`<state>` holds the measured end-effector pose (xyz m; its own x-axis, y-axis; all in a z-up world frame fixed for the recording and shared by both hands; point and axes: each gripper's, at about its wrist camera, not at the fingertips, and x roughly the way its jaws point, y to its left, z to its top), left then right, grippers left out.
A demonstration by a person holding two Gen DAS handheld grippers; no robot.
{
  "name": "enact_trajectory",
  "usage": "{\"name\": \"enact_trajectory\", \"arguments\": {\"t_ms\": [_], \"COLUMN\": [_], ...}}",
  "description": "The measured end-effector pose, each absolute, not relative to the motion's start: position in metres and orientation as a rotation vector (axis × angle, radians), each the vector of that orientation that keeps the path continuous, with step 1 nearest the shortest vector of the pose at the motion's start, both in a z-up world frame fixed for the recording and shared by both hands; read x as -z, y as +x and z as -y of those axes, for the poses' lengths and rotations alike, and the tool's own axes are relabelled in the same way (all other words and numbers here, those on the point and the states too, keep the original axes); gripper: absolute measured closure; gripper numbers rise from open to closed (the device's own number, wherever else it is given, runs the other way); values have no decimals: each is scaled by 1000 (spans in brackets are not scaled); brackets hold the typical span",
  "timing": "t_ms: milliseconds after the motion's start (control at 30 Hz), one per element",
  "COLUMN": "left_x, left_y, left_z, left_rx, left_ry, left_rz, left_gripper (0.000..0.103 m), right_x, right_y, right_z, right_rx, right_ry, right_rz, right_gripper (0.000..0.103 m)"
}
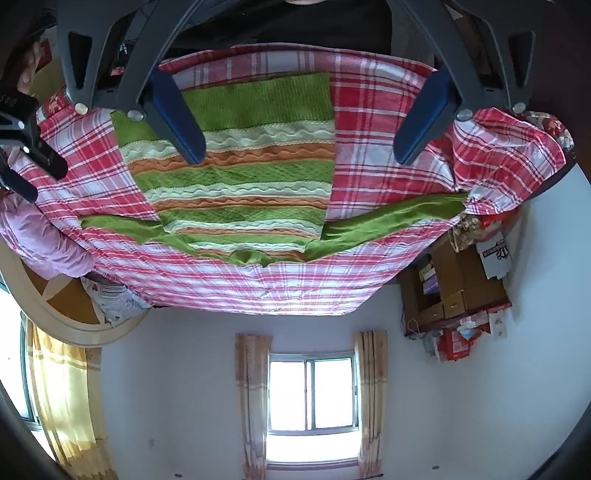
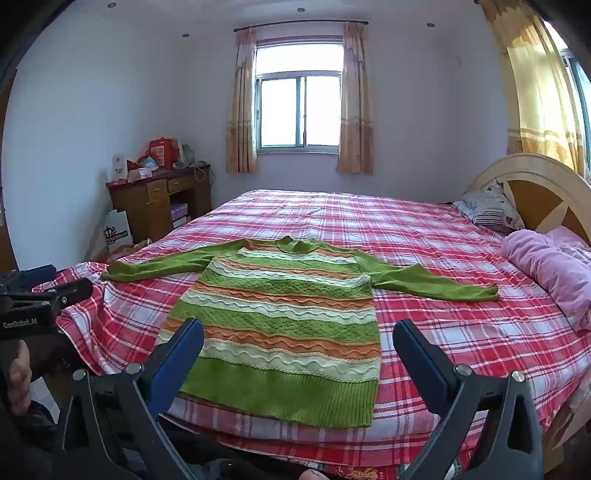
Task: Fold small clothes
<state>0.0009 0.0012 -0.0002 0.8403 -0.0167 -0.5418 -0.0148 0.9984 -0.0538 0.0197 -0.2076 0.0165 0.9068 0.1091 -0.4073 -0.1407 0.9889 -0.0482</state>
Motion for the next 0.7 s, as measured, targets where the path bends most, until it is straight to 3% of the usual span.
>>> {"name": "enact_trajectory", "arguments": {"t_ms": [700], "left_x": [0], "left_y": [0], "left_z": [-1], "left_rx": [-45], "left_ry": [5], "left_rz": [-548], "left_gripper": [0], "right_x": [-14], "right_y": [25], "right_z": [207], "right_rx": [-123], "right_ry": [-50], "right_rz": [-450], "right_gripper": [1]}}
